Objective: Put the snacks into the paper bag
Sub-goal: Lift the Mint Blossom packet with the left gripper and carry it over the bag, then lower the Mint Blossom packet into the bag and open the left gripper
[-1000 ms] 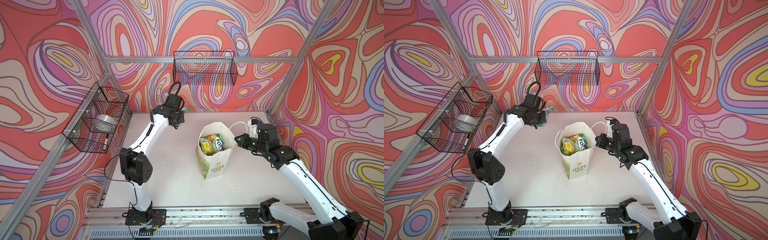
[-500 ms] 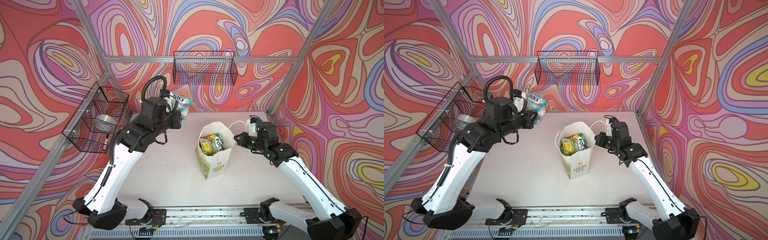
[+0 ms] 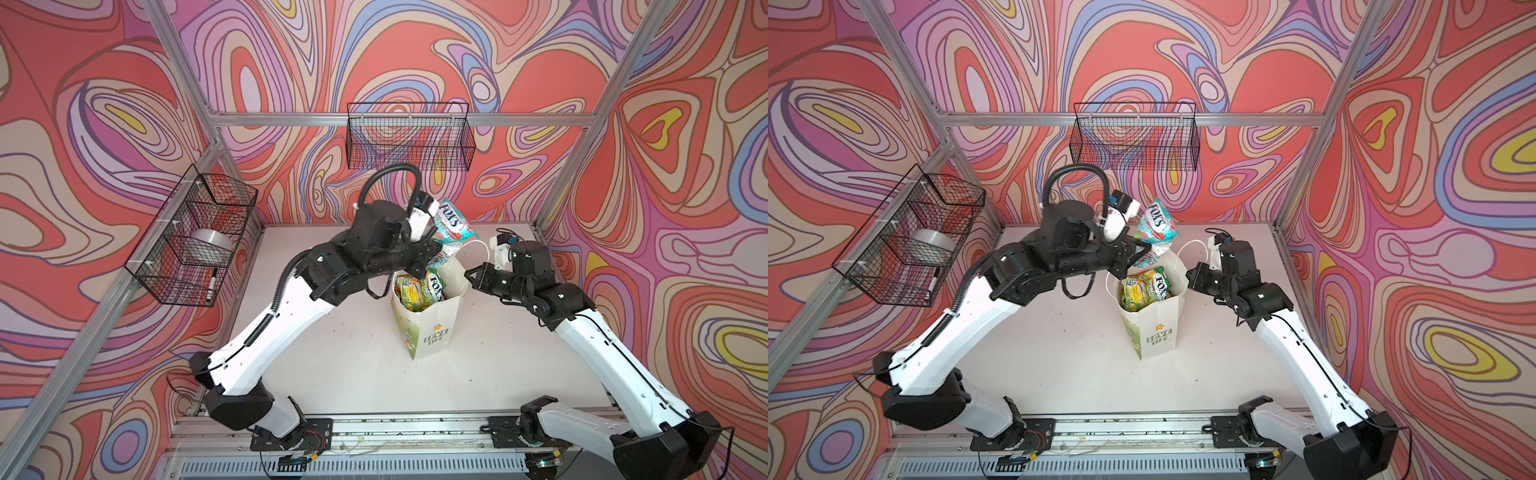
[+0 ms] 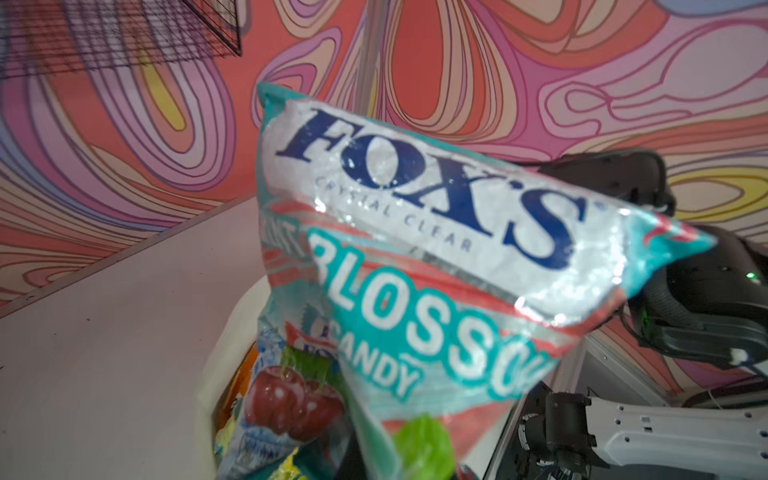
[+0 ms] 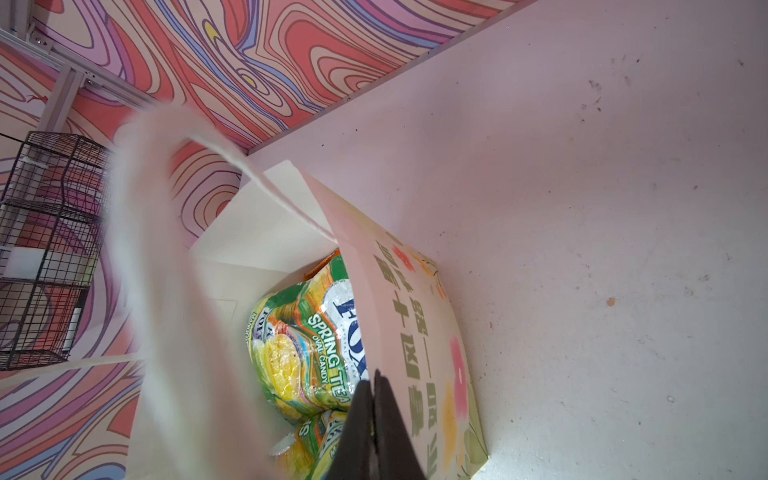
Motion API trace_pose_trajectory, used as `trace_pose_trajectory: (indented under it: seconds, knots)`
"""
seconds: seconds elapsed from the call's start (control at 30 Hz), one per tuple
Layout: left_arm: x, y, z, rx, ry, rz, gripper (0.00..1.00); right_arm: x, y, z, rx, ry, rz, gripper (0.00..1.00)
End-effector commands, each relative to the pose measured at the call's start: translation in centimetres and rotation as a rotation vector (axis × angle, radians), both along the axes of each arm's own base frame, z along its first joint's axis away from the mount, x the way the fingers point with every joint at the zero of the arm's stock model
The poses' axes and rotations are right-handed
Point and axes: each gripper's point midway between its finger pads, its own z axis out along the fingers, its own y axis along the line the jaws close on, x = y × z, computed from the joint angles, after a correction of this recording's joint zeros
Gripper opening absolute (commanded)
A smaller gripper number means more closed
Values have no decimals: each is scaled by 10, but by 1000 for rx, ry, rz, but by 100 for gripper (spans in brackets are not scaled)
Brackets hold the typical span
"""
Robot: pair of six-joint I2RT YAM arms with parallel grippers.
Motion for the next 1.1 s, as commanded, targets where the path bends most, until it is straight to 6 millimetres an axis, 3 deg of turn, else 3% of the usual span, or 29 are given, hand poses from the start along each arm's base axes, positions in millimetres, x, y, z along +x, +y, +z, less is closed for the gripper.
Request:
trace_pose_trajectory:
  seconds: [0.0, 0.1, 0.3, 0.67, 0.87, 1.07]
  knots:
    - [2, -11, 0, 45, -43, -3, 0, 3, 5, 29, 25, -84, 17, 0]
    - [3, -20, -18, 98, -10, -14, 0, 2, 5, 29, 23, -83, 22, 0]
    - [16, -20, -63, 259, 21, 14, 0, 1, 5, 30, 18, -89, 27, 0]
    - [39, 1, -128, 525, 55, 100, 0, -2, 5, 28, 16, -93, 34, 0]
    - [42, 3, -158, 608, 102, 89, 0, -2, 4, 27, 13, -93, 33, 0]
    - [46, 19, -177, 700, 120, 135, 0, -2, 4, 28, 10, -96, 33, 0]
